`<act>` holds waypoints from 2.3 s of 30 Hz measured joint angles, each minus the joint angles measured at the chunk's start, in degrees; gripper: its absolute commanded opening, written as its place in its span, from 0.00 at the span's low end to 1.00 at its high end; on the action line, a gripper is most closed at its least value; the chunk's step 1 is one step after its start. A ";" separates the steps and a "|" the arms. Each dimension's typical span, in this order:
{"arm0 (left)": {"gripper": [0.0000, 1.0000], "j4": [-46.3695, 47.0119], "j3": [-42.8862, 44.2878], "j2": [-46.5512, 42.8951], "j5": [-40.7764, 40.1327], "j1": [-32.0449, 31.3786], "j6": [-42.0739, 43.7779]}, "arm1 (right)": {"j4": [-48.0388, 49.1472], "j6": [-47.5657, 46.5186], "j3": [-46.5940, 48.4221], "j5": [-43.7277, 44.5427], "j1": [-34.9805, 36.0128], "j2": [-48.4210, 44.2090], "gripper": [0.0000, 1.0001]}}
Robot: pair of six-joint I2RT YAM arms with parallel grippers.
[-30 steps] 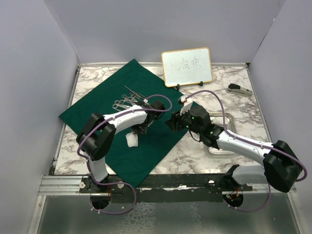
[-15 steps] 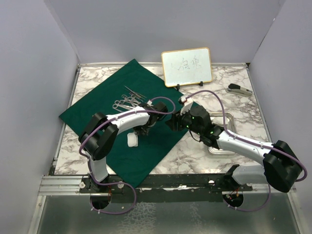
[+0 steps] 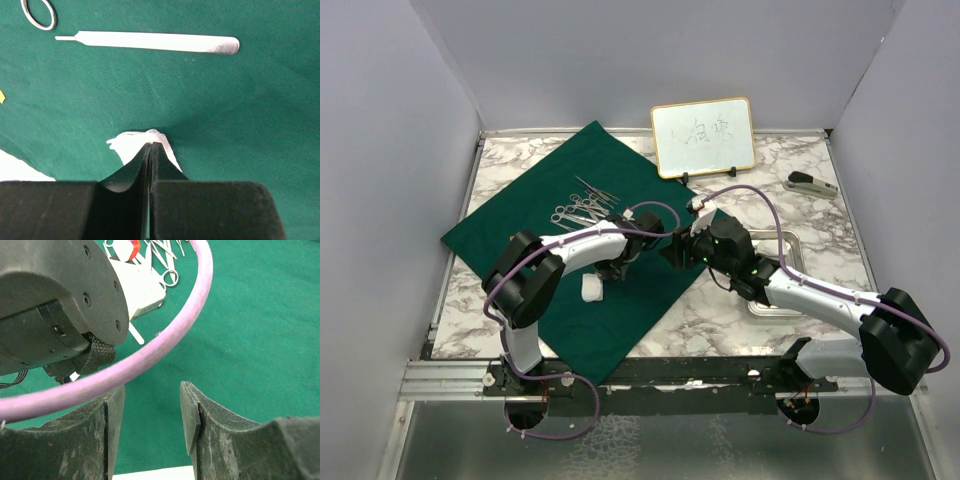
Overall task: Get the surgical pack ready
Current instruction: Adjust the medical item in the surgical kit, then pick up the medical item from the surgical kit.
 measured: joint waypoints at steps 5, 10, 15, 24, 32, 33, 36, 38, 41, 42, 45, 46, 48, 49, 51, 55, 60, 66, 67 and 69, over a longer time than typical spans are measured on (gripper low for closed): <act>0.03 0.35 -1.36 0.42 0.24 -0.04 0.00 | 0.00 0.13 0.00 -0.02 0.00 0.02 0.49; 0.22 0.94 -1.44 0.72 0.22 -0.04 -0.20 | 0.00 0.17 0.00 -0.02 0.00 0.00 0.49; 0.47 0.87 -1.44 -0.68 0.09 -0.07 -1.31 | 0.00 0.17 0.00 -0.04 -0.24 0.02 0.49; 0.43 -1.90 -6.14 -19.15 2.45 -2.34 -8.39 | 0.02 0.20 -0.11 -0.07 -0.63 0.00 0.49; 0.30 -3.06 -9.97 -16.06 5.66 -7.17 -9.46 | 0.04 0.22 -0.57 -0.04 -1.16 -0.28 0.49; 0.30 -2.75 -10.38 -15.58 5.88 -7.15 -8.90 | 0.04 0.22 -0.70 -0.04 -1.27 -0.55 0.49; 0.32 -1.79 -10.62 -13.97 6.05 -6.91 -7.15 | 0.04 0.22 -1.09 -0.04 -1.53 -1.53 0.49; 0.32 -1.01 -10.64 -13.07 6.03 -6.88 -6.19 | 0.04 0.24 -1.36 -0.04 -1.73 -2.16 0.49; 0.32 0.11 -10.64 -12.00 6.01 -6.86 -5.05 | 0.04 0.24 -1.49 -0.04 -1.88 -2.47 0.49; 0.32 0.42 -10.64 -11.74 6.01 -6.71 -4.76 | 0.04 0.24 -1.49 -0.04 -1.88 -2.47 0.49; 0.33 0.96 -10.71 -11.02 5.81 -6.14 -4.04 | 0.04 0.24 -1.53 -0.07 -1.88 -2.47 0.49; 0.33 1.11 -10.75 -10.93 5.79 -5.90 -3.80 | 0.04 0.26 -1.53 -0.07 -1.88 -2.47 0.49; 0.33 1.44 -11.06 -10.93 5.64 -5.29 -3.19 | 0.07 0.28 -1.53 -0.11 -1.90 -2.45 0.49; 0.32 1.55 -11.19 -10.91 5.60 -5.05 -2.93 | 0.07 0.31 -1.53 -0.20 -1.90 -2.45 0.49; 0.32 1.84 -11.50 -10.84 5.60 -4.63 -2.16 | 0.07 0.37 -1.53 -0.31 -1.92 -2.45 0.49; 0.32 2.51 -11.54 -10.73 5.62 -4.37 -0.35 | 0.09 0.39 -1.53 -0.50 -2.14 -2.34 0.49; 0.32 2.95 -11.54 -10.12 5.73 -4.00 1.55 | 0.11 0.42 -1.55 -0.57 -2.21 -2.12 0.49; 0.31 3.39 -11.54 -8.09 6.23 -2.62 2.84 | 0.11 0.42 -1.60 -0.68 -2.25 -1.97 0.49; 0.31 3.56 -11.54 -7.80 6.32 -2.47 2.99 | 0.11 0.42 -1.60 -0.68 -2.25 -1.97 0.49; 0.32 3.89 -11.54 -7.58 6.54 -2.10 3.23 | 0.13 0.42 -1.60 -0.70 -2.25 -1.97 0.49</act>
